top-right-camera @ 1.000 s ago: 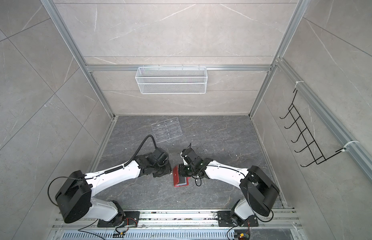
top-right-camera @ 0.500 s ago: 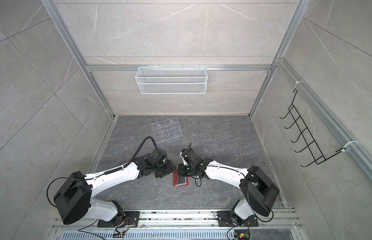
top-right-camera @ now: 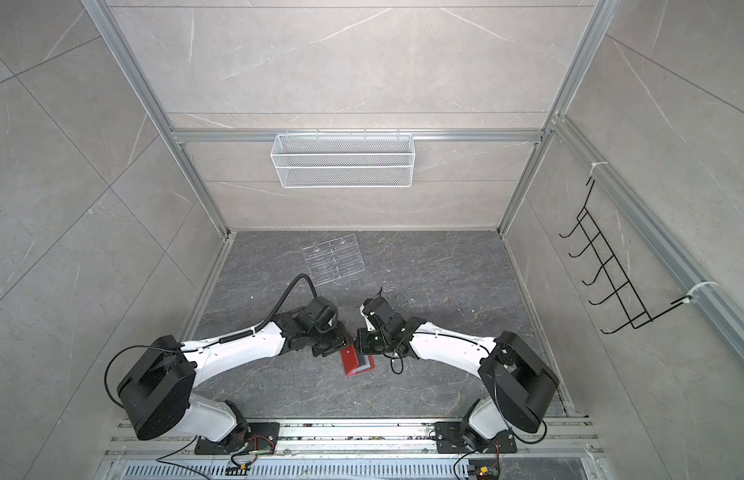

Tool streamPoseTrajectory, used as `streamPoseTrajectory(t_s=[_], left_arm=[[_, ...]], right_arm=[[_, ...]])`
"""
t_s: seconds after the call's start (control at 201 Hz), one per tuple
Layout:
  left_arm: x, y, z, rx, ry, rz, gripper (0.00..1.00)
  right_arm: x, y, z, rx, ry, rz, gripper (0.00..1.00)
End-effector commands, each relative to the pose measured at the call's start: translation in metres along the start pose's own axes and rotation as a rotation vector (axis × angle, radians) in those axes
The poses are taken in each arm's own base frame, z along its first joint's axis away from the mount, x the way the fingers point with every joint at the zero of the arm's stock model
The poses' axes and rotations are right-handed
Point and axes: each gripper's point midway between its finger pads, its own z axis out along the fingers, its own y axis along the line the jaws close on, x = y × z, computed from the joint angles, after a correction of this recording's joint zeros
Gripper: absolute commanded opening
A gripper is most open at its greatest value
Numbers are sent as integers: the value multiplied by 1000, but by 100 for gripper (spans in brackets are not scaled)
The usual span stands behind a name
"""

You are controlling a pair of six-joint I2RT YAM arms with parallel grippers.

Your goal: Take the credit cards out of the card holder

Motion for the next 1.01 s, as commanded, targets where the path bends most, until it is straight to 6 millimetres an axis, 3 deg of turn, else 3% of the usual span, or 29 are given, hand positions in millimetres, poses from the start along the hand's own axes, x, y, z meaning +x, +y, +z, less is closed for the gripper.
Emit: streamPoseTrajectory(t_s=[0.0,0.269,0.468,0.806,1.001], left_arm=[[-3,3,-3,-31,1,2,42],[-8,3,-5,-42,-11,-3,50],[-11,6,-8,-45,-37,-26,49],[-21,18,-29,-49,-126,-78,49],[-21,26,-32,-48,-131,-96,48]], right_arm=[[0,7,-3,-28,-11,-4,19],[2,10,0,-57,-3,-2,19],[5,20,3,-121,14,-3,18],[11,41,3,-239,36,-17,18],[10,31,6,-184,16,-6,20]])
